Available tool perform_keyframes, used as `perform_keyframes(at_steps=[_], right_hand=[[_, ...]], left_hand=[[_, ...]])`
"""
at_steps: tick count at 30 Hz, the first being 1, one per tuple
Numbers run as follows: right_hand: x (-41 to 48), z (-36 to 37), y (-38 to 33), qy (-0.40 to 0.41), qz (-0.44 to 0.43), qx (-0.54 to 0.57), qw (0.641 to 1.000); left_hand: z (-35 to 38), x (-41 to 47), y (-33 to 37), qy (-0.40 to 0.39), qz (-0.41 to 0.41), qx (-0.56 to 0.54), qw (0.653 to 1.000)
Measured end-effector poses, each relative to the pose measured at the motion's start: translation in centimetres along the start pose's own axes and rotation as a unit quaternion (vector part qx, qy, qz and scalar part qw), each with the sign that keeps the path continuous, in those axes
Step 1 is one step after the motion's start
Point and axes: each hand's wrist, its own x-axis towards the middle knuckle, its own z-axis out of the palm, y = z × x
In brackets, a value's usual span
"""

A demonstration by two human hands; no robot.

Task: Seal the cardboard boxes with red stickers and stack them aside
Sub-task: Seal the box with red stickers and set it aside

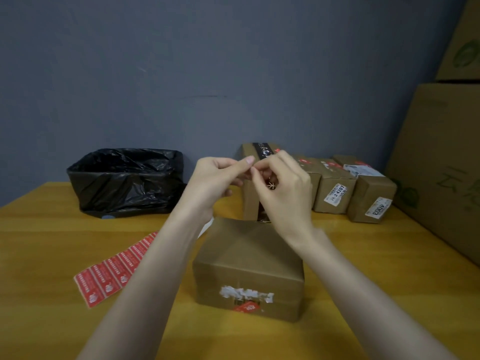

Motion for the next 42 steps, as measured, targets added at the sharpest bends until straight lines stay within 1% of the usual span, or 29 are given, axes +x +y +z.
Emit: perform_keyframes(at_steps=[3, 6, 11, 13, 15, 18, 19, 21, 23, 26, 28, 32, 37, 39, 42], right_hand=[[-0.6, -0.2, 0.5, -0.009, -0.023, -0.017, 1.0], [-1.1, -0.3, 1.2, -0.016, -0.022, -0.019, 0.999], [-1.0, -0.1, 2.0, -0.032, 0.017, 0.06, 0.998], [-1.0, -0.2, 2.1, -0.045, 0.038, 0.105, 0.993], [-1.1, -0.6, 2.0, -0.042, 0.067, 0.152, 0.985], [-0.3, -1.3, 2.1, 0.011, 0.15, 0.192, 0.97], [0.2, -1.6, 2.3, 0.014, 0.185, 0.191, 0.964], [1.3, -2.0, 2.9, -0.026, 0.251, 0.18, 0.951], [1.9, -2.6, 3.4, -0.103, 0.3, 0.17, 0.933], [2.2, -3.3, 3.8, -0.192, 0.332, 0.155, 0.91], [2.1, -3.3, 3.9, -0.215, 0.342, 0.156, 0.902], [2.1, -3.4, 3.7, -0.182, 0.348, 0.176, 0.903], [2.6, -3.8, 2.9, -0.198, 0.286, 0.158, 0.924], [2.6, -3.6, 2.6, -0.208, 0.271, 0.139, 0.929], [2.6, -3.4, 2.4, -0.216, 0.262, 0.115, 0.933]], left_hand=[[0.4, 0.2, -0.4, 0.006, 0.012, 0.018, 1.0], [0.4, 0.4, -0.5, -0.004, 0.026, 0.048, 0.999], [0.4, 0.7, -0.4, 0.011, 0.069, 0.125, 0.99], [0.2, 0.9, -0.5, 0.018, 0.074, 0.158, 0.985], [-0.3, 1.1, -0.5, 0.027, 0.082, 0.19, 0.978], [-1.1, 1.2, -0.4, 0.018, 0.084, 0.223, 0.971], [-1.3, 1.2, -0.4, 0.009, 0.085, 0.238, 0.967], [-1.4, 1.4, -0.5, -0.007, 0.095, 0.27, 0.958], [-1.5, 1.4, -0.6, -0.019, 0.102, 0.289, 0.952], [-1.5, 1.3, -0.4, -0.039, 0.108, 0.288, 0.951], [-1.5, 1.1, -0.3, -0.048, 0.109, 0.283, 0.952], [-1.6, 1.1, -0.4, -0.042, 0.101, 0.289, 0.951], [-1.6, 1.3, -0.8, -0.006, 0.077, 0.333, 0.94], [-1.5, 1.4, -0.9, -0.01, 0.076, 0.356, 0.931], [-1.5, 1.7, -1.2, -0.041, 0.063, 0.403, 0.912]])
